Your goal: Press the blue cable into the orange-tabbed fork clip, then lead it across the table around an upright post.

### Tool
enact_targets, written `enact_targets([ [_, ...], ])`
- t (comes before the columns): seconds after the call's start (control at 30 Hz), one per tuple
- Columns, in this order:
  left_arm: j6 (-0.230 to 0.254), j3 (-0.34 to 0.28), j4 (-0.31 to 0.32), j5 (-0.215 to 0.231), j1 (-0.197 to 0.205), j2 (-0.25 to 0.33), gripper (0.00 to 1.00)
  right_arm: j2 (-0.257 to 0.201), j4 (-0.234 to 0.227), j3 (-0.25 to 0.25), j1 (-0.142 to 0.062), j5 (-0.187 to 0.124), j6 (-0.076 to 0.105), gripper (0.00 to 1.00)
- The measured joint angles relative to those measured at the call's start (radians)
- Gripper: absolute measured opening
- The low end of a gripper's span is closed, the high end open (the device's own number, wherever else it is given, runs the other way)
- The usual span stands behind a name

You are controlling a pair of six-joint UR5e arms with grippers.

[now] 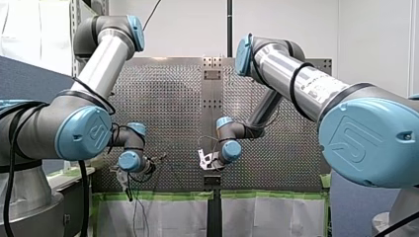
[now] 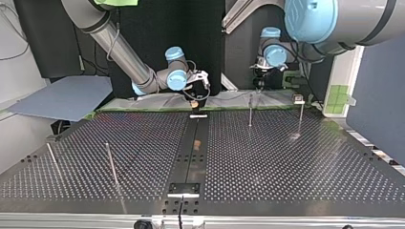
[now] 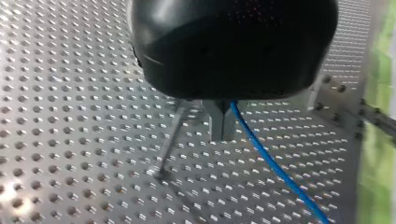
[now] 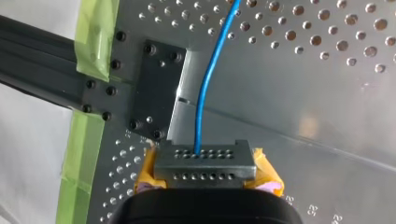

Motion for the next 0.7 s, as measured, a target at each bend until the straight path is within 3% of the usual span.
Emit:
enact_targets([
  [0.23, -0.043, 0.009, 0.0, 0.008, 0.011, 0.053, 0.0, 0.0, 0.008, -0.009, -0.003, -0.001, -0.002, 0.0],
  [0.43, -0.044, 0.009, 0.001, 0.003, 0.025, 0.101, 0.0, 0.0, 0.014, -0.009, -0.003, -0.001, -0.004, 0.0],
  [0.7, -0.046, 0.01, -0.001, 0.003, 0.044, 0.112, 0.0, -0.001, 0.015, -0.008, -0.006, 0.0, -0.008, 0.0],
])
